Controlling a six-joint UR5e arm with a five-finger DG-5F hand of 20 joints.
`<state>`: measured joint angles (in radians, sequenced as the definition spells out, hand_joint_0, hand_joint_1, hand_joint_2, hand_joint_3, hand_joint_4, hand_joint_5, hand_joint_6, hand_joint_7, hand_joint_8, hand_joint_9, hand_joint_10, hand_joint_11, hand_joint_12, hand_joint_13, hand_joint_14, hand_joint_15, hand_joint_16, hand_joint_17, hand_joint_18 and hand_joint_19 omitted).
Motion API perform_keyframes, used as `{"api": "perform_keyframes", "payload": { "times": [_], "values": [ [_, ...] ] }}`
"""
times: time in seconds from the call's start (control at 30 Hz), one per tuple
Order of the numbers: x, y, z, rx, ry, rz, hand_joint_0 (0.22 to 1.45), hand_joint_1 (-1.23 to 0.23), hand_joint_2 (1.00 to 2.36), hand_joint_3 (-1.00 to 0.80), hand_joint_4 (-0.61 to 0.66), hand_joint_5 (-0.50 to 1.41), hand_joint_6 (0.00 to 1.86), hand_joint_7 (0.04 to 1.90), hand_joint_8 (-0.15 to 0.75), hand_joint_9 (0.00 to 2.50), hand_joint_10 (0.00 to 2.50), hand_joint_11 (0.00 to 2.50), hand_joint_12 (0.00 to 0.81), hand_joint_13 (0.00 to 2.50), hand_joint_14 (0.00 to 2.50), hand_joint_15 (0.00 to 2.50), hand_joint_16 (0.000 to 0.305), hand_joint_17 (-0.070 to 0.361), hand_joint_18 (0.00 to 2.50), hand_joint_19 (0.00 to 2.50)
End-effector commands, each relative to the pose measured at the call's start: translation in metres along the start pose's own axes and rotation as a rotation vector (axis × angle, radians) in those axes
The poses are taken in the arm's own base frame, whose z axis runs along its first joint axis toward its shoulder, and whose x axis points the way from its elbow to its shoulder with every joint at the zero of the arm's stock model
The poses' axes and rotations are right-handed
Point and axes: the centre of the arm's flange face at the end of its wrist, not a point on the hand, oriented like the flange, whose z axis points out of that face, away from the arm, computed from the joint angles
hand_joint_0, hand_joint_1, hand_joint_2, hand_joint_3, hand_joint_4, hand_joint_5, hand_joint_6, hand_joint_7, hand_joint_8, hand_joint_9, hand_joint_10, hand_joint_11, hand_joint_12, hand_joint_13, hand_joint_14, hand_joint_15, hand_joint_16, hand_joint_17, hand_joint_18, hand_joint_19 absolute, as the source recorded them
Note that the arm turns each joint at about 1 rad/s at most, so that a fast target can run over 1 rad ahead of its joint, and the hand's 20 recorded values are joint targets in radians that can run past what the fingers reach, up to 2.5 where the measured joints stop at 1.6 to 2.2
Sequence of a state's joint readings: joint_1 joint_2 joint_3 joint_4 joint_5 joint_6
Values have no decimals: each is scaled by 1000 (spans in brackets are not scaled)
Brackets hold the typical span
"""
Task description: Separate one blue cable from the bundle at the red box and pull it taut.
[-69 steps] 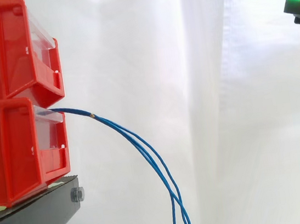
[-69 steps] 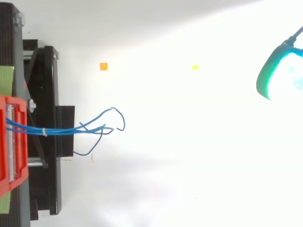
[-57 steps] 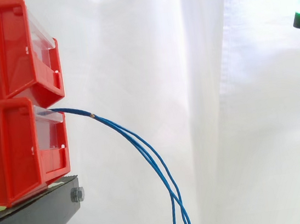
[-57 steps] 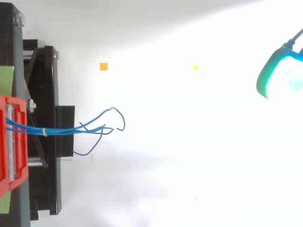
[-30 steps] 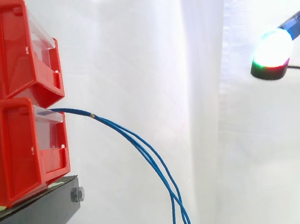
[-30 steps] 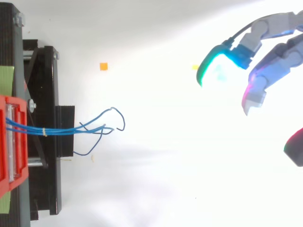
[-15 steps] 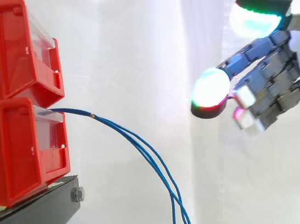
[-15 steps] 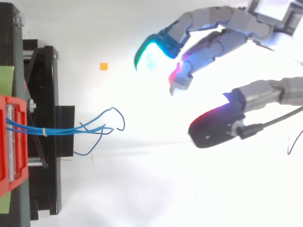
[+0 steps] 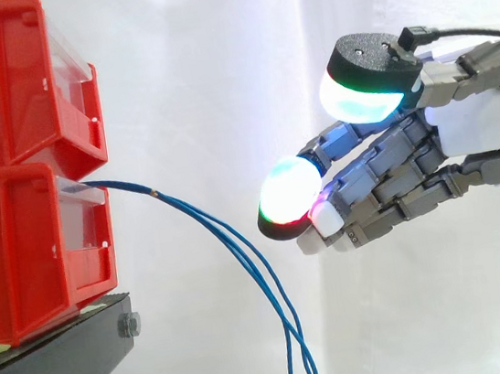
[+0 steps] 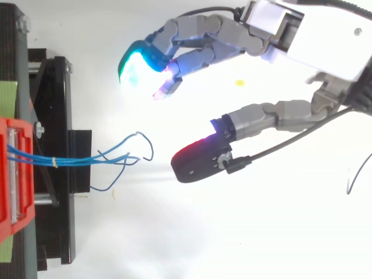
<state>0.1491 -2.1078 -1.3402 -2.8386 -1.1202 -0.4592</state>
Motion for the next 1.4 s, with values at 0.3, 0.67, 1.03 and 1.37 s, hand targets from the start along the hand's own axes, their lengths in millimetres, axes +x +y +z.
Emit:
{"api": "perform_keyframes", "payload": {
  "times": [0.3,0.67,1.03,1.37],
  "values": [
    [32,-27,35,-44,25,-17,517,-727,1000,-500,245,-212,503,893,330,590,13,584,398,317,10,311,51,115,74,159],
    [49,-41,49,-105,53,19,518,-652,1000,-500,256,-208,503,886,337,633,13,604,406,432,13,375,52,118,184,220],
    [64,-60,66,-177,88,164,538,-646,1000,-500,263,-206,503,884,337,673,16,622,403,496,14,416,52,118,271,276],
    [74,-82,77,-223,113,284,577,-661,1003,-450,256,-203,503,902,330,696,14,656,395,519,15,433,51,115,297,303]
  ]
}}
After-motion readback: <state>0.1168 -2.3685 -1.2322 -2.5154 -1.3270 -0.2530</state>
